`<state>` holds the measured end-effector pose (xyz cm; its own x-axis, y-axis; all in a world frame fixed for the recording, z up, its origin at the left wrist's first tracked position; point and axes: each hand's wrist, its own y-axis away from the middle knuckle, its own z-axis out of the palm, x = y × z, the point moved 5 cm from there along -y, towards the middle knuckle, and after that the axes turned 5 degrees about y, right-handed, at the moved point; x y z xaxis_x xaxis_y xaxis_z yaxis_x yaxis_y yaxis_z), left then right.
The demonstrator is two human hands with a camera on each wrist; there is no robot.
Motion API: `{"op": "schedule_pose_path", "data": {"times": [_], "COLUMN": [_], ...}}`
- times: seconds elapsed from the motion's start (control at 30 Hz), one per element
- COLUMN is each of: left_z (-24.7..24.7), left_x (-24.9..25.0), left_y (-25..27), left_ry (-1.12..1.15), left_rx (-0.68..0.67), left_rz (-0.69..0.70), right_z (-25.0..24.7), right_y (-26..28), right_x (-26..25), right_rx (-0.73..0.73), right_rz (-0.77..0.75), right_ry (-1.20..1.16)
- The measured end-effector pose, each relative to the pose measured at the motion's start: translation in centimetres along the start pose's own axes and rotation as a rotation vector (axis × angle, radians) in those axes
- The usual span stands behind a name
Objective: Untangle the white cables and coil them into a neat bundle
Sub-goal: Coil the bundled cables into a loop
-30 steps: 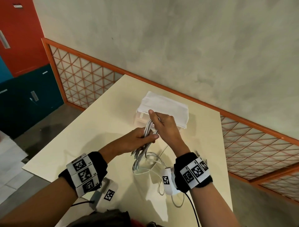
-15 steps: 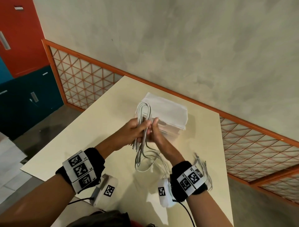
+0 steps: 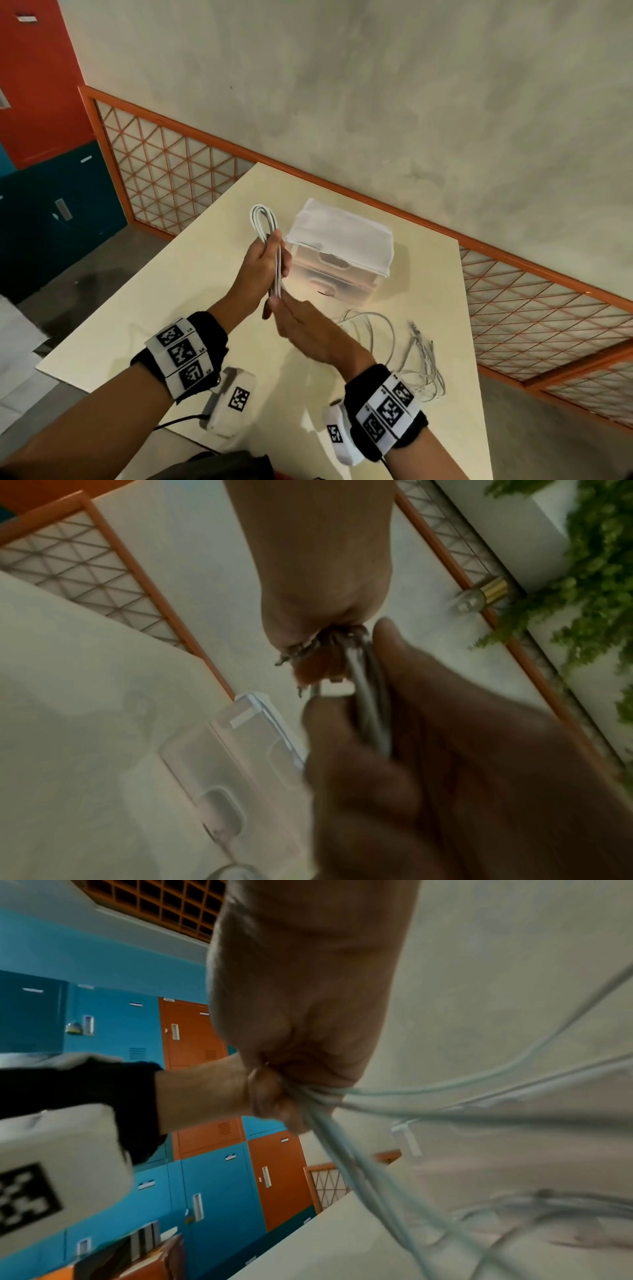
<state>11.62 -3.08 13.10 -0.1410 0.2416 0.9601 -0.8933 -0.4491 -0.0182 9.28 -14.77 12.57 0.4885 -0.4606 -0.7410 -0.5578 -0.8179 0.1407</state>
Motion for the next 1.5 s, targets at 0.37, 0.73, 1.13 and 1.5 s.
{"op": "schedule_pose_path", "data": {"times": [0.37,0.73,1.13,1.5], "left_z": [-4.4,1.1,2.6,2.9], "left_x": [1.9,1.6,2.3,2.0], "left_y": [-2.3,1.1,2.3,3.1], "left_ry": [0.174,-0.159,-0.218,0.054], "left_rx": [0.084,-0.465,-0.453,-0.527], "left_rz": [-0.002,-0.111,-0.084,-0.270], "right_z": [-1.2,-9.2,-10.0,-10.1], "right_y": [2.2,0.5,0.9,0.6], "right_x": [4.8,0.2,-4.6,-4.1], "right_rx": [-0.187,0.254,0.480,0.444], "right_rz": [0.119,-0.022,-0.127,-0.101], "right_ry": [-0.105,0.142,0.112,0.118]}}
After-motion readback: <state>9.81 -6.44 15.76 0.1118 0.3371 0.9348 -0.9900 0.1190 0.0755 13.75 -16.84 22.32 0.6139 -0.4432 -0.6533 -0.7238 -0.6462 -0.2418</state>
